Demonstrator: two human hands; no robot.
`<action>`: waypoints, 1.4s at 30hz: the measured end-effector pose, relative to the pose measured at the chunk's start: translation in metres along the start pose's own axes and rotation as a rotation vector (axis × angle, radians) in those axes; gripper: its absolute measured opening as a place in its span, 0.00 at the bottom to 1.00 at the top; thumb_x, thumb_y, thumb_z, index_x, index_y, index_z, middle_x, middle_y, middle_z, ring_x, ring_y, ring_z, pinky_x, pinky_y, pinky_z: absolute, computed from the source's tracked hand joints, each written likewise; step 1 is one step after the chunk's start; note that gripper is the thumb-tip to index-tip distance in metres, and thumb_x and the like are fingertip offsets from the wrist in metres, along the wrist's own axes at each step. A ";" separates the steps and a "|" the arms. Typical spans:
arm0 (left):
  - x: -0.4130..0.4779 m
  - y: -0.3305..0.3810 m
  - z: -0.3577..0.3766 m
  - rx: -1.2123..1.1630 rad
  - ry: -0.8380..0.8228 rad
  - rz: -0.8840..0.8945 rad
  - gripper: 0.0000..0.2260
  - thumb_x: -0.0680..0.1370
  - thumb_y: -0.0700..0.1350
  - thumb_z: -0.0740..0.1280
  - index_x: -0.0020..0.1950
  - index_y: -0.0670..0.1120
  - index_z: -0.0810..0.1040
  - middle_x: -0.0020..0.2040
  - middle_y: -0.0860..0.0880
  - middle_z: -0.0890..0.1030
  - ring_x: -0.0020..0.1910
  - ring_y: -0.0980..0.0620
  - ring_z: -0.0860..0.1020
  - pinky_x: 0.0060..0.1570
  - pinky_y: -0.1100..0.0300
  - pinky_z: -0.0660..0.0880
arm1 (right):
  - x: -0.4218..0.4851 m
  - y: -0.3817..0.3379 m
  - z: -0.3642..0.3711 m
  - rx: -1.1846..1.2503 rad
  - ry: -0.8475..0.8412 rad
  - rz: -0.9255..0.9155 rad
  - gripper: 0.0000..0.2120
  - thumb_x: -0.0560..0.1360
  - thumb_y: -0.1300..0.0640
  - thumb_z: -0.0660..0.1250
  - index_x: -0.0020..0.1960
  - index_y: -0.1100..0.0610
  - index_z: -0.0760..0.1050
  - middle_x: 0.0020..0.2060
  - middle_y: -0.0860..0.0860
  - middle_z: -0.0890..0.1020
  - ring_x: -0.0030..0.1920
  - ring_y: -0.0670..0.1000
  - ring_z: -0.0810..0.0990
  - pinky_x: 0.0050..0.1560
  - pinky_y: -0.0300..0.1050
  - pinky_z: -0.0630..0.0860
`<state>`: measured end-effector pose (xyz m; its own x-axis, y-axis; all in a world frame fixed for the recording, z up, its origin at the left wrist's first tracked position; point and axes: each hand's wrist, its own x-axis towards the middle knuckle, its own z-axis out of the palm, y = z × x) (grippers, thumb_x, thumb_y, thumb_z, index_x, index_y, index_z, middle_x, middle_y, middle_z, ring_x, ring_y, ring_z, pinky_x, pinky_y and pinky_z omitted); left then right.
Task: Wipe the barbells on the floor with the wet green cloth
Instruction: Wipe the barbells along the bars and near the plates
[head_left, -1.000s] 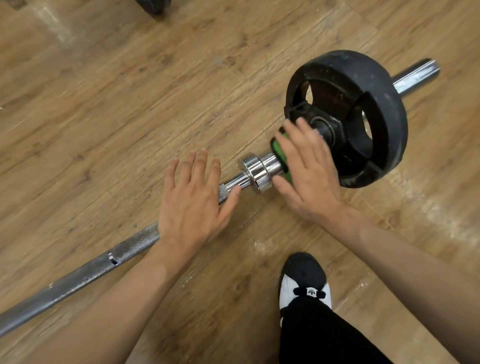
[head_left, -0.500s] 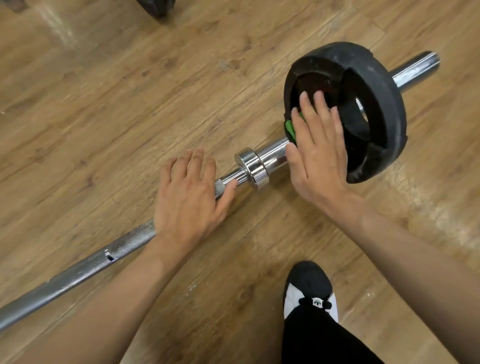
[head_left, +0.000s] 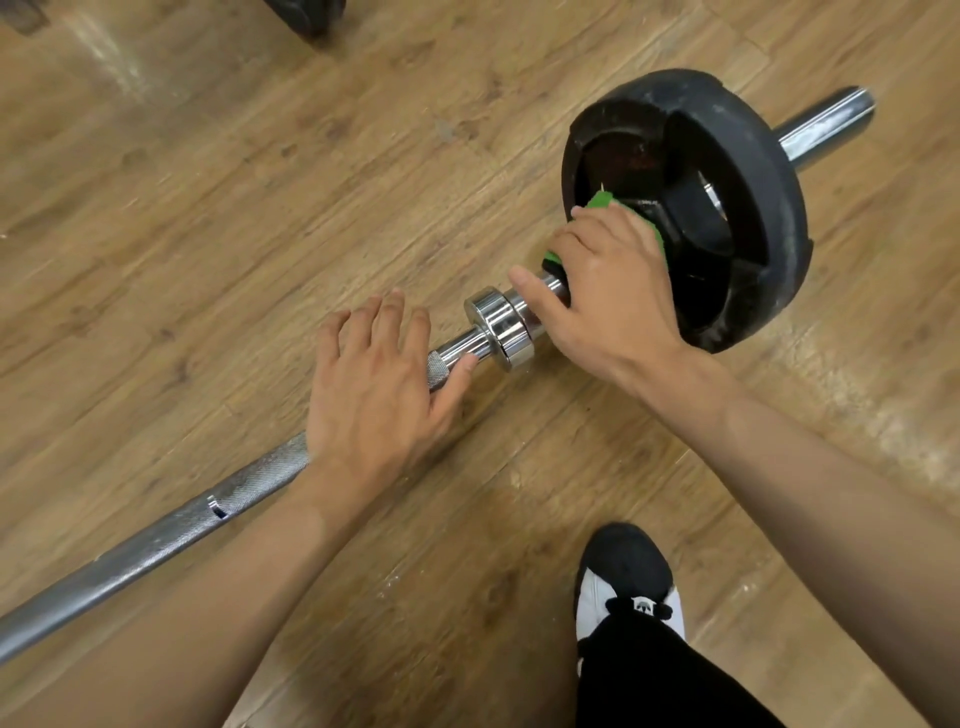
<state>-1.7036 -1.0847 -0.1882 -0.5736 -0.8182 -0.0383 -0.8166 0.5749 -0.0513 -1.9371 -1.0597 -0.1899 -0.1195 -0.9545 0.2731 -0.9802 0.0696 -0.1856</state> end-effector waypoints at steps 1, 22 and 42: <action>0.001 0.000 0.000 -0.002 0.000 0.006 0.33 0.84 0.66 0.47 0.68 0.41 0.75 0.72 0.37 0.76 0.69 0.36 0.74 0.69 0.40 0.64 | 0.007 -0.001 -0.003 -0.017 -0.039 0.014 0.44 0.82 0.29 0.43 0.48 0.62 0.85 0.46 0.57 0.85 0.57 0.58 0.80 0.70 0.52 0.65; -0.020 0.018 -0.002 0.014 -0.028 -0.003 0.34 0.85 0.67 0.46 0.70 0.42 0.75 0.72 0.38 0.76 0.71 0.36 0.73 0.68 0.40 0.64 | -0.014 0.007 -0.008 -0.041 -0.019 0.035 0.34 0.85 0.37 0.50 0.49 0.61 0.86 0.45 0.56 0.85 0.56 0.58 0.80 0.70 0.52 0.65; -0.055 0.048 -0.005 0.001 -0.035 0.041 0.28 0.84 0.64 0.53 0.71 0.45 0.75 0.73 0.40 0.76 0.69 0.37 0.75 0.69 0.39 0.65 | -0.083 -0.009 -0.036 0.150 -0.138 -0.133 0.32 0.87 0.42 0.46 0.72 0.63 0.76 0.74 0.58 0.75 0.79 0.57 0.66 0.81 0.56 0.56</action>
<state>-1.7114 -1.0126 -0.1836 -0.6042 -0.7932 -0.0757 -0.7922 0.6082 -0.0497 -1.9245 -0.9708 -0.1770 0.0419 -0.9838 0.1744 -0.9502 -0.0932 -0.2973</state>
